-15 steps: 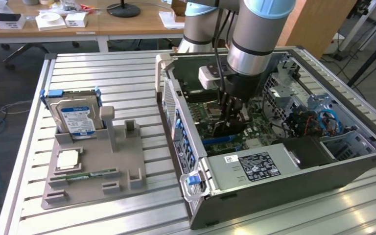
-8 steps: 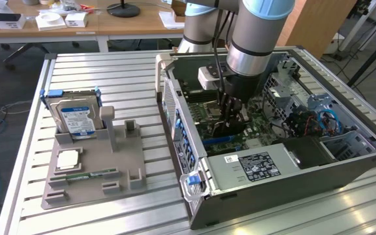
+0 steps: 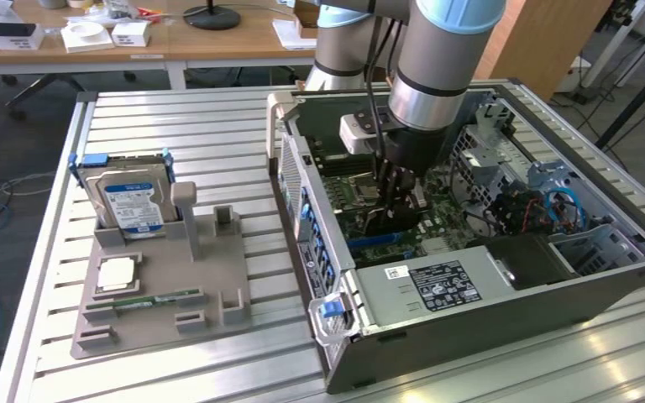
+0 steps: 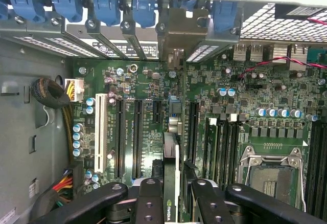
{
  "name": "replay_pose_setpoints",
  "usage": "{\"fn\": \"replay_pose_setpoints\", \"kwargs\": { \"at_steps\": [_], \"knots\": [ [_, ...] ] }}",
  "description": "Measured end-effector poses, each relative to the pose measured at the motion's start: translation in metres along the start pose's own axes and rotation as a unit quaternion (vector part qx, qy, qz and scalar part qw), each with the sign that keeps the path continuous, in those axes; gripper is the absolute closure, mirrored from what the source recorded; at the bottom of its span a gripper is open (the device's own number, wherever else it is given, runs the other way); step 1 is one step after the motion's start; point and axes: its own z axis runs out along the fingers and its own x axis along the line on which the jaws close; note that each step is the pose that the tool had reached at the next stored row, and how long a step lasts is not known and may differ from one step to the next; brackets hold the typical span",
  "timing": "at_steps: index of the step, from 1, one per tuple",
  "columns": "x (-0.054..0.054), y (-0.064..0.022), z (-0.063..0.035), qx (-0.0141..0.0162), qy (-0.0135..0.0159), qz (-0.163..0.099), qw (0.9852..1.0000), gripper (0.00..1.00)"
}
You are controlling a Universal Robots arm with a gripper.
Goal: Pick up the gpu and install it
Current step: 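Insert the gpu into the slot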
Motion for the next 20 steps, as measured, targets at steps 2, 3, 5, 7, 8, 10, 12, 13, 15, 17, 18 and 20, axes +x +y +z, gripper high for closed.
{"fn": "replay_pose_setpoints", "kwargs": {
  "at_steps": [2,3,5,7,8,10,12,13,15,17,18,20],
  "knots": [
    [0.0,0.0,0.0,0.0,0.0,0.0,1.0,0.74],
    [0.0,0.0,0.0004,0.0001,-0.0002,0.0,1.0,0.74],
    [0.0,0.0,0.0009,0.0,-0.0001,0.0,1.0,0.74],
    [0.0,0.0,0.0009,0.0,0.0001,0.0,1.0,0.74],
    [0.0,0.0,0.0009,0.0,0.0,0.0,1.0,0.74],
    [0.0,0.0,0.0009,0.0,0.0,0.0,1.0,0.74],
    [0.0,0.0,0.0015,0.0001,-0.0002,0.0,1.0,0.74],
    [0.0,0.0001,0.0016,0.0,-0.0001,0.0,1.0,0.74],
    [0.0,0.0001,0.0016,0.0,0.0,0.0,1.0,0.74],
    [0.0,0.0001,0.0015,0.0,0.0,0.0,1.0,0.74],
    [0.0,0.0001,0.0016,0.0,0.0,0.0,1.0,0.74],
    [0.0,0.0001,0.0018,0.0,0.0,0.0,1.0,0.74]
  ]
}}
